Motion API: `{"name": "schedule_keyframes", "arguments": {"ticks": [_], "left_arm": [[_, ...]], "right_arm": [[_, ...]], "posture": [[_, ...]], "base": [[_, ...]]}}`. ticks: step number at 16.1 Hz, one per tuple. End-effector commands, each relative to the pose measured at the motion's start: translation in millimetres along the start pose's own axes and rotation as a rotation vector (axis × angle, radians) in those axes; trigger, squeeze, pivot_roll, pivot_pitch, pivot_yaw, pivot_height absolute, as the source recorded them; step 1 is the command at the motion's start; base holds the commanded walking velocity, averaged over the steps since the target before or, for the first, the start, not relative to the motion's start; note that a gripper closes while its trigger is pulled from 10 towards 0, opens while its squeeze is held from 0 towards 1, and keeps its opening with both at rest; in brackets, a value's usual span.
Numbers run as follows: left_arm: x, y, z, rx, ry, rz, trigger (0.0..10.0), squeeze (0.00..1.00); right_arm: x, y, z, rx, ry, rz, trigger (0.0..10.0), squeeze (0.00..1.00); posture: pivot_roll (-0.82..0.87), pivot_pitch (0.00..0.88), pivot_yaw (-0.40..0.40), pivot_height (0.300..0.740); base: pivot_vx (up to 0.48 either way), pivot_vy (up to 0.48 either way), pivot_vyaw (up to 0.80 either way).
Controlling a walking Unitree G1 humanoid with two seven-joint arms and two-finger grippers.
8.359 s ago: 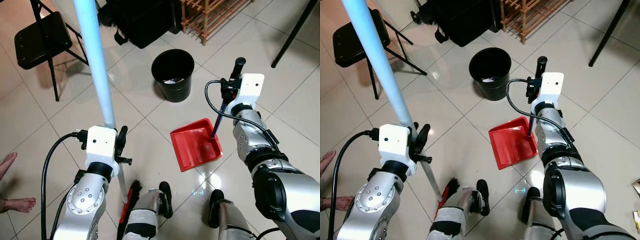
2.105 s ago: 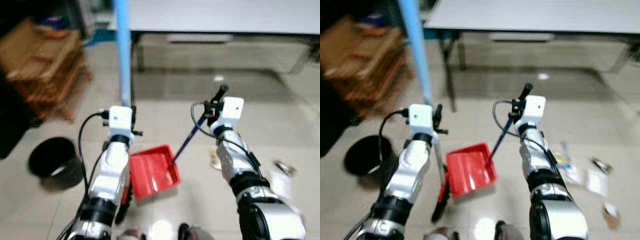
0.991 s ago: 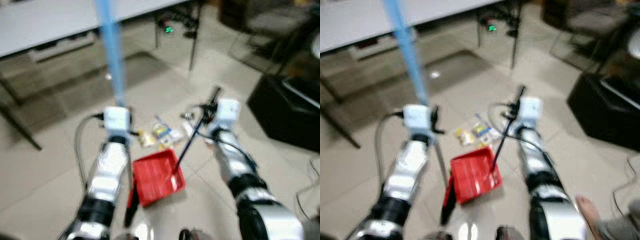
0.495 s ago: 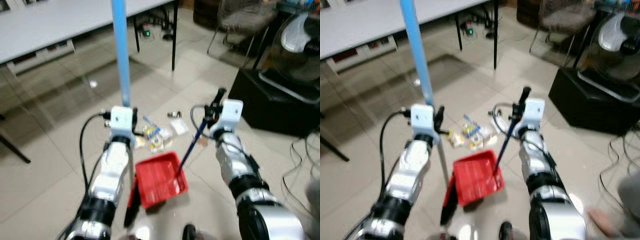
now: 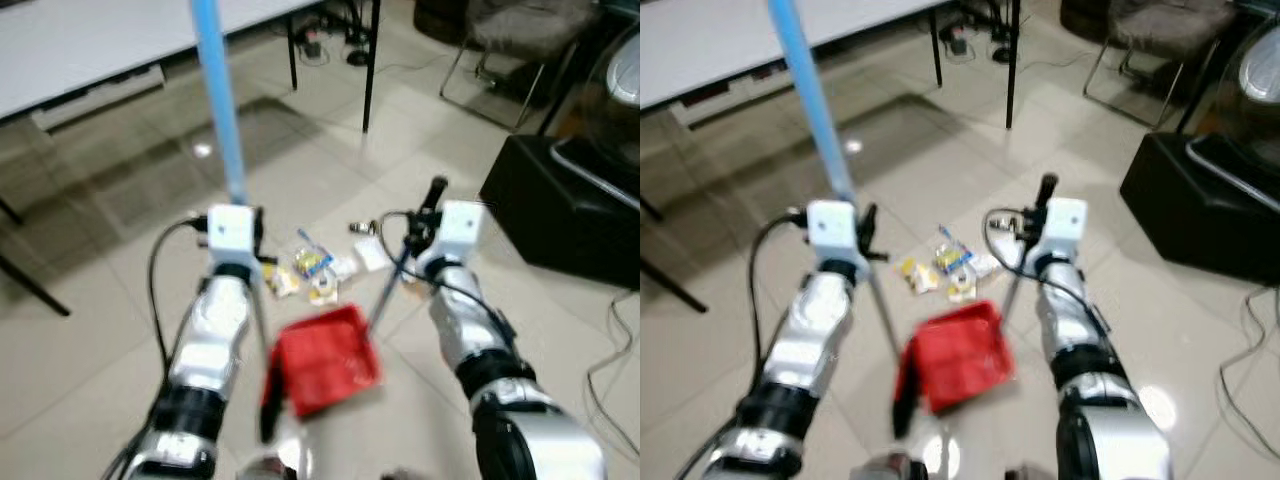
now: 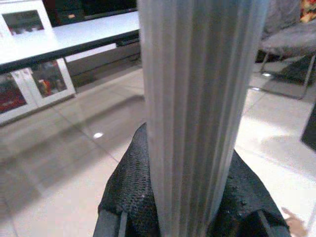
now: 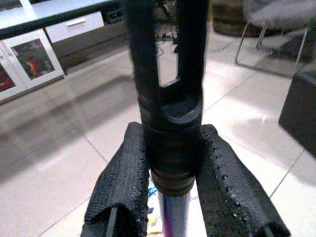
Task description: Sweep floor
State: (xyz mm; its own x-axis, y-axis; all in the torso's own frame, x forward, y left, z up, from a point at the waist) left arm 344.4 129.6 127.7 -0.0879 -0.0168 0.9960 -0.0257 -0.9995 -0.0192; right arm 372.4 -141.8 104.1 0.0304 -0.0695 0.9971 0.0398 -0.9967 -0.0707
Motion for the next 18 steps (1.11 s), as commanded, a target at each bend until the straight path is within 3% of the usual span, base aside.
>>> {"name": "schedule_keyframes", "arguments": {"ticks": [1,5,18], "left_arm": [[10.8,9.7,2.6,-0.026,0.045,0.0,10.0,0.0],[12.8,11.7,3.9,-0.035,0.051,-0.001,10.0,0.0],[22.1,10.9,8.0,-0.035,0.084,0.013,10.0,0.0]], "right_arm": [[13.7,5.4,3.4,-0.012,0.055,0.015,10.0,0.0],[13.6,3.7,4.5,-0.008,0.047,0.018,10.0,0.0],[15.7,1.6,5.3,-0.001,0.06,0.012,10.0,0.0]], "posture": [[0.07,0.115,0.051,0.74],[0.07,0.095,0.055,0.74],[0.07,0.064,0.054,0.74]], "base": [[0.439,0.0,0.0],[0.436,0.0,-0.4],[0.428,0.0,0.0]]}}
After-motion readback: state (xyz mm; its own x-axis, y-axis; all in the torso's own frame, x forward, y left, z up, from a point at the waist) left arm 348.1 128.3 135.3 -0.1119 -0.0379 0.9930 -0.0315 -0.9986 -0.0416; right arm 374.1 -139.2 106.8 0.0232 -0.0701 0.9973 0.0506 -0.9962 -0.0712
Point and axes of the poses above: a point about 5 cm out from each wrist's last joint towards the gripper, its own z axis pointing out of the wrist towards the gripper, its own x axis along the axis of the wrist's last joint, y = z × x, the point moved 1 cm from there along z, pointing out of the wrist towards the gripper, and after that the axes turned 4 degrees about -z, right-handed, at the moved point
